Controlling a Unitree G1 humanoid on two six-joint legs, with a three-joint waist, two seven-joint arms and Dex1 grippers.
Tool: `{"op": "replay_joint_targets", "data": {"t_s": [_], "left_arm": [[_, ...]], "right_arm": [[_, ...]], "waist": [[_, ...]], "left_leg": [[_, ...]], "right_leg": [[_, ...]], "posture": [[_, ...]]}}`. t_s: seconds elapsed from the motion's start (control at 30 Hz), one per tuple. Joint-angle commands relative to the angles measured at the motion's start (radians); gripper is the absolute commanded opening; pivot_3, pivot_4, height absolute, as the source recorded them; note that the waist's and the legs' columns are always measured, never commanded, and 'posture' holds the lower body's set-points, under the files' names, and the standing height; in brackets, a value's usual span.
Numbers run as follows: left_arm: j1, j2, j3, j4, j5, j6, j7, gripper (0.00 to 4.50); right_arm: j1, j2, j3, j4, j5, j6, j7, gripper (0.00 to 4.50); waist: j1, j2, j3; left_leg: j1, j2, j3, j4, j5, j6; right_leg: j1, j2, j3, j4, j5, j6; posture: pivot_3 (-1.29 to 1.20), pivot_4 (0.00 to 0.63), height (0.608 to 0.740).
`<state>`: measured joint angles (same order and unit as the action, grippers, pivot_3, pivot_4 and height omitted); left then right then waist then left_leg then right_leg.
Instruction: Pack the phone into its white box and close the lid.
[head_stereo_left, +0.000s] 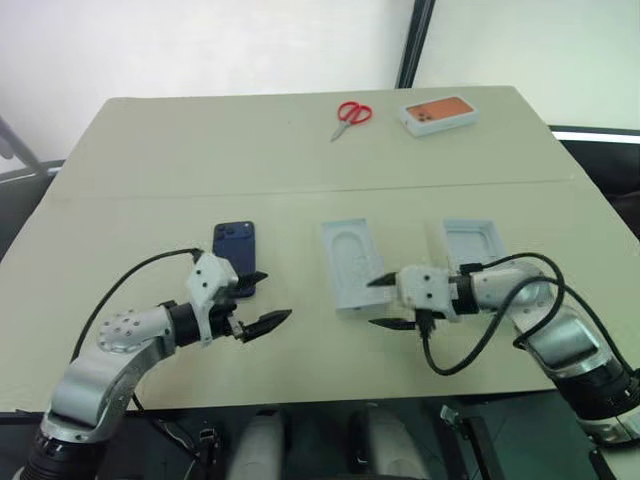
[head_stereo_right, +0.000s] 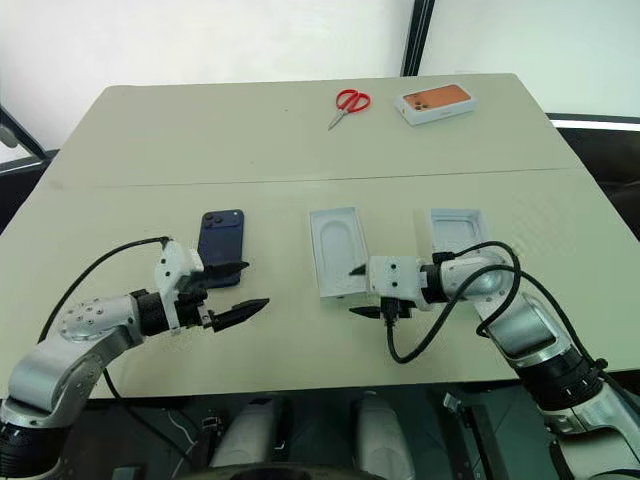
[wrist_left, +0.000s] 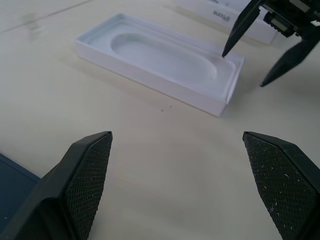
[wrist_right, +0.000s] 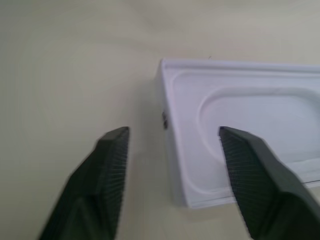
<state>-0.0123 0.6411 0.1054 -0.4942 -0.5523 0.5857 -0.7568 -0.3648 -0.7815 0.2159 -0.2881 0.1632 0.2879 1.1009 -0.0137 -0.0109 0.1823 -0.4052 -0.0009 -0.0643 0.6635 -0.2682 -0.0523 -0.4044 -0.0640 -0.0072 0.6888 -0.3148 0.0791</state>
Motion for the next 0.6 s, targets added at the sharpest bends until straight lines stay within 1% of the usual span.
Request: {"op": "replay_joint_targets", "data": {"t_s": [0.03,0.1,0.17,0.2,0.27,0.3,0.33,0.37,0.4,0.5,0.6], "left_arm": [[-0.013,-0.015,0.111,-0.009,-0.065,0.039,0.064,4.41],[-0.031,-0.037,0.172,0.028,-0.103,0.091,0.132,4.41],[-0.068,-0.077,0.261,0.093,-0.173,0.184,0.243,4.41],[-0.084,-0.09,0.288,0.118,-0.185,0.215,0.286,4.45],[-0.099,-0.112,0.329,0.144,-0.203,0.254,0.347,4.5],[-0.105,-0.117,0.339,0.156,-0.196,0.268,0.379,4.5],[-0.11,-0.12,0.346,0.163,-0.193,0.279,0.403,4.5],[-0.121,-0.13,0.365,0.179,-0.202,0.304,0.438,4.5],[-0.13,-0.139,0.381,0.188,-0.214,0.333,0.474,4.5],[-0.168,-0.146,0.409,0.225,-0.241,0.445,0.564,4.5],[-0.204,-0.15,0.43,0.263,-0.283,0.548,0.611,4.5]], "right_arm": [[-0.079,0.064,-0.085,-0.092,0.127,0.148,-0.064,2.99],[-0.122,0.108,-0.059,-0.096,0.105,0.19,-0.112,2.99],[-0.177,0.171,0.009,-0.07,0.046,0.211,-0.173,2.99],[-0.199,0.201,0.04,-0.054,0.024,0.224,-0.197,2.76],[-0.241,0.252,0.103,-0.007,-0.022,0.271,-0.236,2.12],[-0.264,0.281,0.133,0.023,-0.043,0.289,-0.253,1.69],[-0.279,0.3,0.152,0.043,-0.057,0.3,-0.264,1.12],[-0.304,0.344,0.18,0.089,-0.077,0.305,-0.288,0.56],[-0.324,0.378,0.211,0.131,-0.105,0.294,-0.308,0.09],[-0.373,0.469,0.277,0.248,-0.182,0.262,-0.372,0.03],[-0.4,0.512,0.341,0.331,-0.272,0.198,-0.417,0.03]], "waist": [[-0.002,0.0,0.0],[0.001,0.0,0.0],[0.001,0.0,0.0],[0.0,0.0,0.0],[-0.001,0.0,0.0],[-0.002,0.0,0.0],[-0.001,0.0,0.0],[-0.001,0.0,0.0],[-0.001,0.0,0.0],[-0.001,-0.001,-0.001],[0.001,-0.002,-0.001]], "left_leg": [[0.0,0.0,0.0,0.0,0.0,0.0],[0.0,0.0,0.0,0.0,0.0,0.0],[0.0,0.0,-0.001,0.0,0.0,0.0],[0.0,0.0,-0.001,0.0,0.0,0.0],[0.0,0.0,-0.001,0.0,0.0,0.0],[0.0,0.0,0.0,0.0,0.0,0.0],[-0.001,0.0,0.0,0.0,0.0,0.0],[-0.001,0.0,0.0,0.0,0.0,0.0],[-0.001,-0.001,0.0,0.0,0.0,0.0],[-0.001,-0.001,-0.001,0.0,0.0,-0.001],[-0.002,-0.001,-0.001,0.001,0.001,-0.001]], "right_leg": [[0.0,0.0,0.0,0.0,0.0,0.0],[0.0,0.0,0.0,0.0,0.0,0.0],[0.0,0.0,0.0,0.0,0.0,0.0],[0.0,0.0,0.0,0.0,0.0,0.0],[-0.001,0.0,0.0,0.001,0.0,0.0],[-0.001,0.0,0.0,0.001,0.0,0.0],[-0.002,0.0,0.0,0.001,0.0,0.0],[-0.002,0.0,0.0,0.001,0.0,0.0],[-0.002,0.0,0.0,0.001,0.0,0.0],[-0.003,0.0,0.0,0.002,0.0,0.0],[-0.004,-0.001,0.0,0.002,0.0,0.0]], "posture": [[0.0,0.15,0.697],[0.0,0.15,0.697],[0.0,0.15,0.697],[0.0,0.15,0.697],[0.0,0.15,0.697],[0.0,0.15,0.697],[0.0,0.15,0.697],[0.0,0.15,0.697],[0.0,0.15,0.697],[0.0,0.15,0.697],[0.0,0.15,0.697]]}}
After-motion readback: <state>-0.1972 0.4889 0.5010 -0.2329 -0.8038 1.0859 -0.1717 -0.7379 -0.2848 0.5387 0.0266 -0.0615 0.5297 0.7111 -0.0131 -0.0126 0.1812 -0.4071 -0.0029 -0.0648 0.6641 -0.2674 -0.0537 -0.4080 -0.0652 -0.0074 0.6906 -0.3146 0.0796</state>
